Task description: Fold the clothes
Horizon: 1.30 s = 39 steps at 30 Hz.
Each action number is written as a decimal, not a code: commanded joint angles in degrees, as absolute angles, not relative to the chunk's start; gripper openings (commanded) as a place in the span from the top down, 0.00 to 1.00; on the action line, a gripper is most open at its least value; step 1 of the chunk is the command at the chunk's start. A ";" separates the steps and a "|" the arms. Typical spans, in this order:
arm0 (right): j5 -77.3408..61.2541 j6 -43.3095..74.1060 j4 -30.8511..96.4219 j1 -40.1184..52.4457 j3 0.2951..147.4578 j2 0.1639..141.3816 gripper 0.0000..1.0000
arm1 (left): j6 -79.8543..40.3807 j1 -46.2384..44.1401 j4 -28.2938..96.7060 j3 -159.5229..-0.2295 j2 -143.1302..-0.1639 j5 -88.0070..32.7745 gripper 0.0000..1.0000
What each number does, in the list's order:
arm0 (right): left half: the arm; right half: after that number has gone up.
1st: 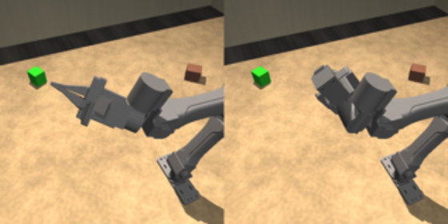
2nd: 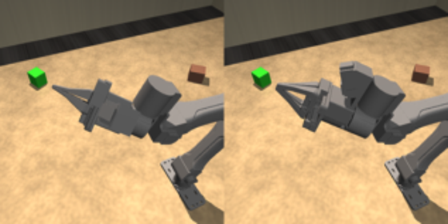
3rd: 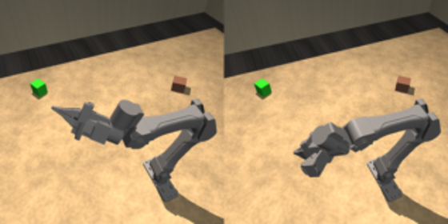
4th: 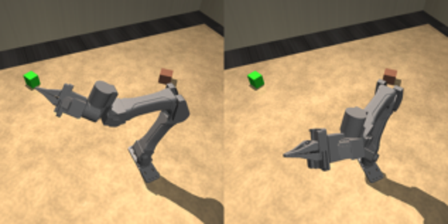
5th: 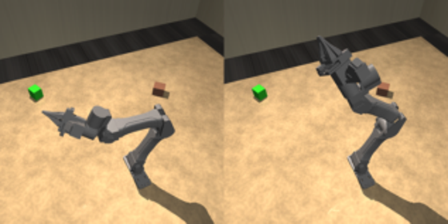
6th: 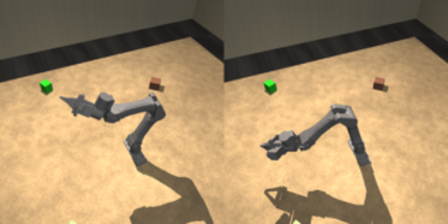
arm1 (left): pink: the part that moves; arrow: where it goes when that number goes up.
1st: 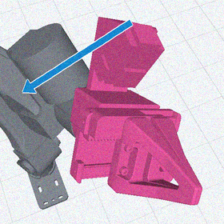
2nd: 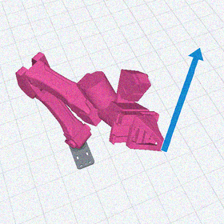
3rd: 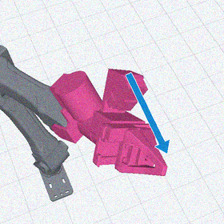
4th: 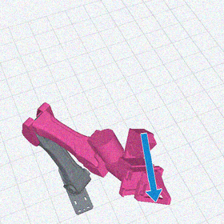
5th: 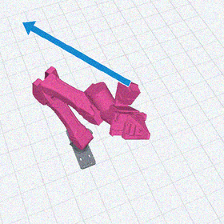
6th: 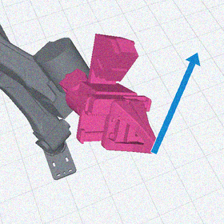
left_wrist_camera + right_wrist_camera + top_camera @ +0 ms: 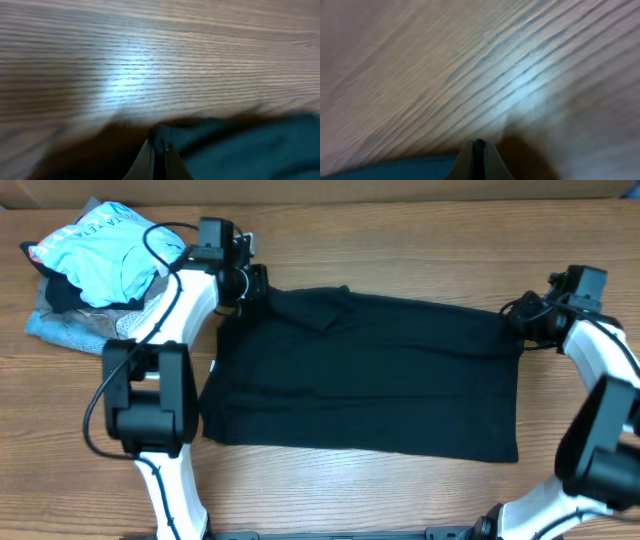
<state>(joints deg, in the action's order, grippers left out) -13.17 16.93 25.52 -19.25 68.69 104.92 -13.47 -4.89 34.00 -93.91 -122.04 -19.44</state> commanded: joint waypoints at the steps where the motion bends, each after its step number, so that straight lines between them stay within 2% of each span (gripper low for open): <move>1: -14.20 17.52 26.89 -19.64 70.06 99.22 0.96 | -11.99 -4.03 35.77 -94.70 -115.07 -17.34 0.96; 5: -15.38 17.80 29.65 -19.64 70.06 94.89 0.96 | -11.57 -4.03 39.20 -94.70 -111.50 -16.01 0.96; 13: -15.44 21.02 45.82 -19.62 69.69 92.82 0.96 | -11.20 -4.14 52.93 -94.61 -112.33 -10.85 0.96; 21: -2.96 21.30 60.84 -19.68 69.65 92.82 0.96 | -10.24 -4.14 64.36 -94.50 -113.16 -8.05 0.96; 25: -2.00 21.26 64.31 -19.68 69.36 92.82 0.96 | -9.61 -4.14 68.95 -93.08 -113.14 -6.59 0.96; 32: 3.49 22.59 66.70 -19.68 66.37 92.82 0.96 | -9.26 -4.08 69.89 -85.71 -113.14 -6.39 0.95; 33: 4.10 22.68 66.26 -19.68 65.82 92.82 0.90 | -9.23 -4.10 69.89 -84.71 -113.14 -6.44 0.94; 36: 4.43 22.81 64.62 -19.68 64.12 92.82 0.38 | -9.17 -4.10 70.98 -83.26 -113.14 -6.37 0.90; 38: 4.25 22.81 64.40 -19.68 63.96 92.92 0.33 | -8.78 -4.10 72.01 -83.33 -113.14 -6.33 0.85; 39: 3.73 22.79 64.38 -19.75 63.96 92.92 0.23 | -8.73 -3.99 72.40 -83.42 -113.14 -5.89 0.83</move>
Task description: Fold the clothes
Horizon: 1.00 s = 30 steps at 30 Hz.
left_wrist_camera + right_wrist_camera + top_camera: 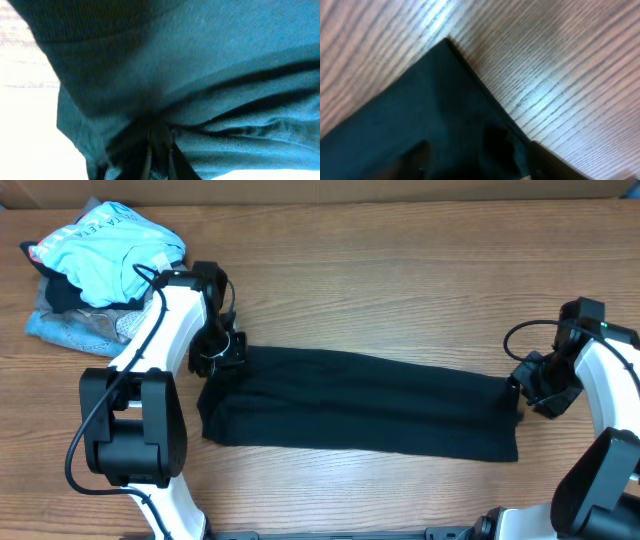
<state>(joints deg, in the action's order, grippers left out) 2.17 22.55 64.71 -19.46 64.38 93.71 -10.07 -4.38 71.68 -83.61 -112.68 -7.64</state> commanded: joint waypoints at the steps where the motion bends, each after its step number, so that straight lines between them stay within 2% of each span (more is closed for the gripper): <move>1: 3.36 22.76 64.34 -19.99 63.96 92.92 0.20 | -8.73 -3.92 72.77 -83.48 -113.14 -5.50 0.80; 4: 0.64 22.31 63.37 -22.39 63.96 93.06 0.09 | -8.73 -3.62 73.60 -83.53 -113.12 -5.39 0.65; 5: -2.68 20.86 62.94 -24.45 63.96 93.34 0.08 | -8.75 -3.62 73.89 -83.53 -113.12 -5.72 0.43; 8: -10.50 15.81 62.92 -28.18 63.72 94.11 0.08 | -8.69 -3.66 73.91 -83.53 -113.12 -6.72 0.41; 10: -13.54 13.93 63.09 -29.65 62.98 94.67 0.08 | -8.45 -3.64 73.97 -83.74 -113.12 -7.35 0.44; 18: -14.22 12.19 58.41 -30.13 54.83 96.95 0.09 | -6.94 -3.64 78.81 -93.21 -113.12 -7.29 0.44; 22: -14.31 16.14 56.29 -30.11 51.83 98.28 0.23 | -6.35 -3.64 81.87 -100.09 -113.12 -7.09 0.43; 25: -15.33 16.40 54.85 -29.65 48.97 98.35 0.44 | -6.13 -3.64 83.11 -104.44 -113.12 -7.05 0.42; 26: -15.92 15.92 54.59 -29.45 48.51 98.35 0.53 | -6.15 -3.64 83.29 -105.54 -113.12 -7.05 0.42; 27: -17.58 14.17 54.30 -29.21 48.34 98.35 0.68 | -6.15 -3.64 83.35 -106.61 -113.12 -7.07 0.41; 30: -23.24 11.84 54.50 -29.10 49.60 97.91 0.91 | -6.15 -3.64 83.33 -108.44 -113.12 -7.05 0.39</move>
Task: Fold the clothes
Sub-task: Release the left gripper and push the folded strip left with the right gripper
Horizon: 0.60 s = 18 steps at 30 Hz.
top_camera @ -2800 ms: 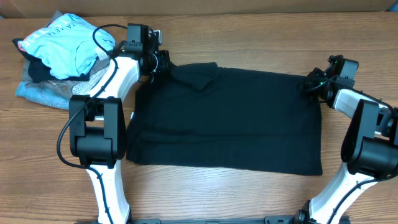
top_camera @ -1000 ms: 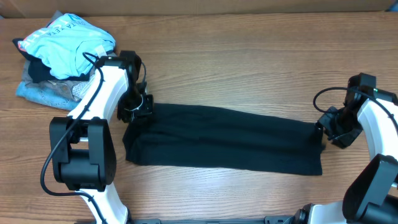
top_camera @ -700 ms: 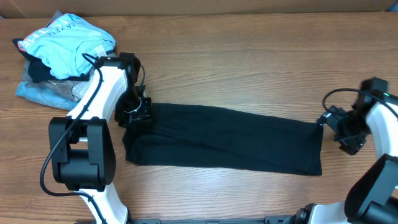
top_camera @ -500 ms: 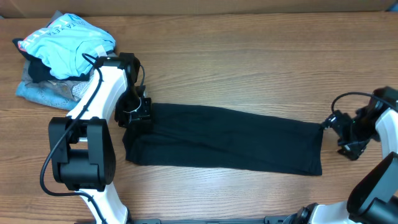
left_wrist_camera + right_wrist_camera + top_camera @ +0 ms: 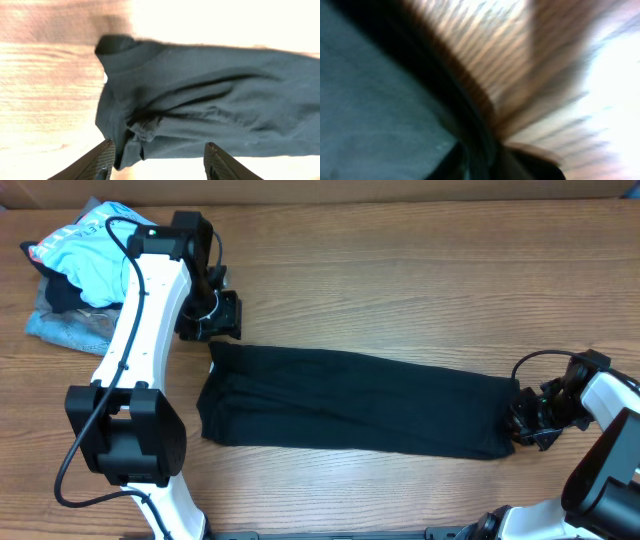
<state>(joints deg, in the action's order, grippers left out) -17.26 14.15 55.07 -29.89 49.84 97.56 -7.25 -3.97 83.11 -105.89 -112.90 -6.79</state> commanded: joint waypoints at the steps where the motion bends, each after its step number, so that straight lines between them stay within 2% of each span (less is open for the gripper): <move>1: -24.14 11.86 55.22 -29.10 51.09 97.36 0.96 | -6.13 -3.64 83.31 -108.88 -113.12 -7.03 0.38; 4: -22.31 11.97 58.41 -29.10 56.49 95.83 0.96 | -5.72 -3.33 83.79 -109.32 -113.12 -7.03 0.37; 10: -7.73 15.20 68.95 -29.54 74.22 92.84 0.96 | -5.74 -1.43 86.15 -109.32 -113.12 -6.87 0.40; 13: -8.88 14.74 71.96 -28.23 81.21 92.66 0.96 | -5.74 -0.21 86.56 -109.32 -113.12 -6.92 0.41; 18: -11.25 14.06 73.67 -21.65 82.08 92.68 0.96 | -5.76 0.08 86.52 -109.32 -113.12 -7.07 0.41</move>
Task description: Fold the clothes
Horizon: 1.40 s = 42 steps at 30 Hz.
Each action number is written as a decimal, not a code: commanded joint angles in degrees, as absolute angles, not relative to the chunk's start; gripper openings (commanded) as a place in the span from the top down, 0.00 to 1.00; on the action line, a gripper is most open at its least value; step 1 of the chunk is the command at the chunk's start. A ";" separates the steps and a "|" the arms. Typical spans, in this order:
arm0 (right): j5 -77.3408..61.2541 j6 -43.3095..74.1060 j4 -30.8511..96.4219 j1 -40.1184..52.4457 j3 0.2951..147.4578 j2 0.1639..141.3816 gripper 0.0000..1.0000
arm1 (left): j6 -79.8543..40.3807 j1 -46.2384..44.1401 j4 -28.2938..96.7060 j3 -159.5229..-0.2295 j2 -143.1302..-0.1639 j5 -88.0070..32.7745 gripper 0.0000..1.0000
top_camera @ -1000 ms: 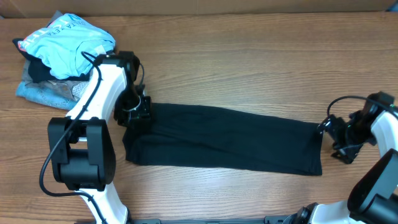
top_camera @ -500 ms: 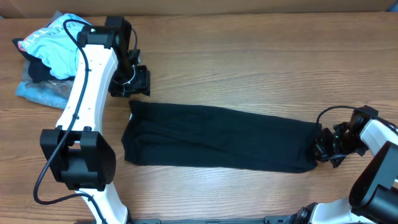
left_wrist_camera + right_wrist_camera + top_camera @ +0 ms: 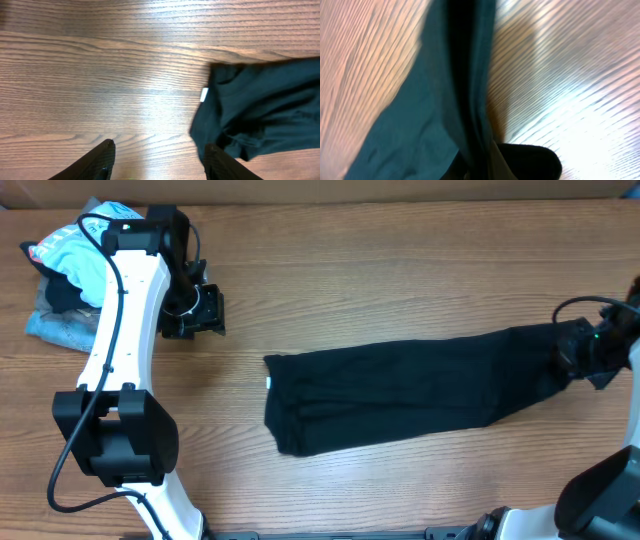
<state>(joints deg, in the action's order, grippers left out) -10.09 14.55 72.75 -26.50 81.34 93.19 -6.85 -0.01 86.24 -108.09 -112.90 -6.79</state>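
A black garment (image 3: 410, 390), folded into a long band, lies slanted across the table's middle, its left end with a white tag near the centre, its right end raised toward the right edge. My right gripper (image 3: 575, 352) is shut on that right end; the cloth (image 3: 455, 100) runs away from its fingers. My left gripper (image 3: 195, 312) stands open over bare wood at the back left, nothing between its fingers (image 3: 95, 162); the garment's left end (image 3: 255, 115) lies off to its right.
A pile of other clothes (image 3: 85, 265), light blue, black and grey, lies in the back left corner beside the left arm. The wooden table (image 3: 400, 260) has a cardboard wall along its far edge.
The garment has shifted to the right and now lies slanted, its right end pulled back and right by my right gripper. My left gripper stays open, a little further back and left.
Both grippers were shut on the far corners of the flat black garment. Then they held them at mid-garment, the cloth folded in half lengthwise. Then the left gripper was open and lifted away, the right low at the band's right end. Now the band lies further right, slanted.
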 commanded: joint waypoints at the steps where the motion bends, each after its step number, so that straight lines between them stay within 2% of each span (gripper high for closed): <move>1: -12.29 12.58 73.67 -19.73 82.08 92.68 0.96 | -5.76 0.08 86.54 -109.32 -113.12 -7.07 0.41; 5: -12.93 12.01 73.82 -9.87 82.08 92.68 0.96 | -5.76 0.10 86.52 -109.32 -113.12 -7.07 0.41; 10: -6.92 17.37 71.83 2.00 79.50 93.91 0.96 | -5.78 0.08 86.74 -109.32 -113.12 -7.07 0.41; 15: -6.04 20.23 68.16 7.68 73.08 95.15 0.96 | -5.76 0.08 86.76 -109.32 -113.12 -7.07 0.40; 20: -6.15 20.69 63.68 9.04 66.52 95.29 0.96 | -5.76 0.08 86.72 -109.32 -113.12 -7.09 0.37; 23: -8.21 20.60 61.89 9.04 64.34 95.29 0.88 | -5.76 0.08 86.59 -109.30 -113.12 -7.09 0.31; 26: -11.64 16.56 61.71 9.04 64.03 95.26 0.85 | -5.78 0.08 86.80 -109.19 -113.12 -7.57 0.25; 31: -13.54 12.95 63.72 9.04 64.20 95.15 0.65 | -5.78 0.01 86.67 -107.50 -113.12 -11.55 0.25; 35: -24.86 3.44 64.64 9.04 65.25 93.60 0.53 | -5.78 -0.21 86.37 -104.62 -113.12 -12.10 0.24; 42: -26.81 1.50 63.92 8.40 68.90 89.12 0.49 | -6.20 -2.07 80.84 -95.07 -113.14 -16.34 0.23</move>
<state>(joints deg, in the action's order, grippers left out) -23.99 4.10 64.45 8.97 65.49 92.82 -6.85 -0.47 83.48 -100.31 -112.92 -11.62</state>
